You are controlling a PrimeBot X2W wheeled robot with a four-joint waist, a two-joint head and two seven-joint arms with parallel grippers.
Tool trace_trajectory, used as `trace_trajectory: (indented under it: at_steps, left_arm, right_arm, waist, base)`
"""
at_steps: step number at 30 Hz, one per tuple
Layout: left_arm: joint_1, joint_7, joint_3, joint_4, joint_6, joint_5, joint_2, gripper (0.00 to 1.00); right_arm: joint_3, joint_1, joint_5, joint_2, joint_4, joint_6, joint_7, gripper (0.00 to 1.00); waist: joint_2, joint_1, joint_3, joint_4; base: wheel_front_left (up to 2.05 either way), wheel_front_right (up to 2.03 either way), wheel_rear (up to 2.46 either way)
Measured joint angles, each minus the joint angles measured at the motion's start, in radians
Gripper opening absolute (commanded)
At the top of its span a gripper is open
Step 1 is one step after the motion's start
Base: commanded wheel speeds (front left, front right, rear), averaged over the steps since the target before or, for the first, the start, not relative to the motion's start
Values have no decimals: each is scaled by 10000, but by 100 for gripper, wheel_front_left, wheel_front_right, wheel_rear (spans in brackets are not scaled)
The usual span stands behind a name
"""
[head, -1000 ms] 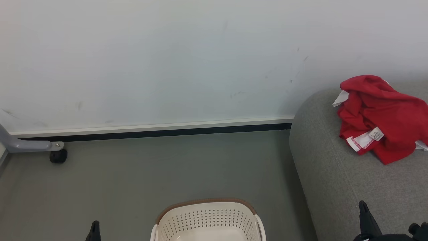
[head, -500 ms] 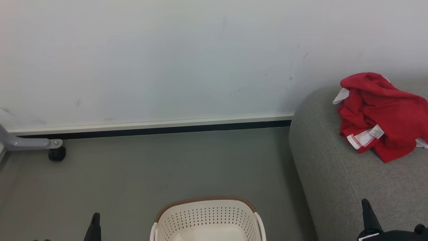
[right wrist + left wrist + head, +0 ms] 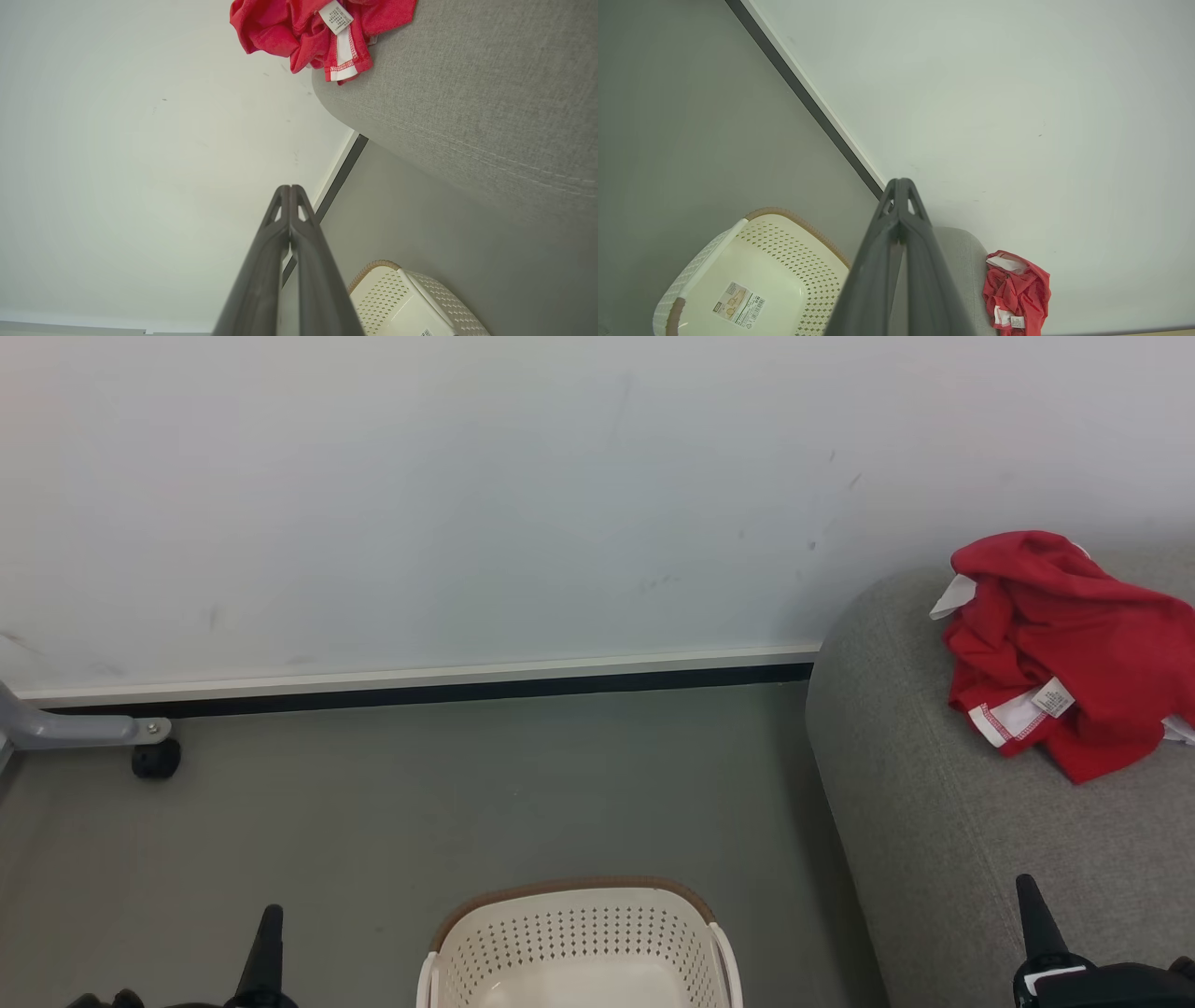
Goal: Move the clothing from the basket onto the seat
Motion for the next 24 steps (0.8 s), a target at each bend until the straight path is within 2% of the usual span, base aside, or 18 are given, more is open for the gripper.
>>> trace_trajectory:
  at_steps: [24]
  left_arm:
    - [-738, 754, 483, 328, -531, -2709, -326, 0]
  right_arm:
    - [-796, -470, 2731, 334, 357, 531, 738, 0]
  waist:
    - [1, 0, 192, -38]
  base:
    - [0, 0, 0]
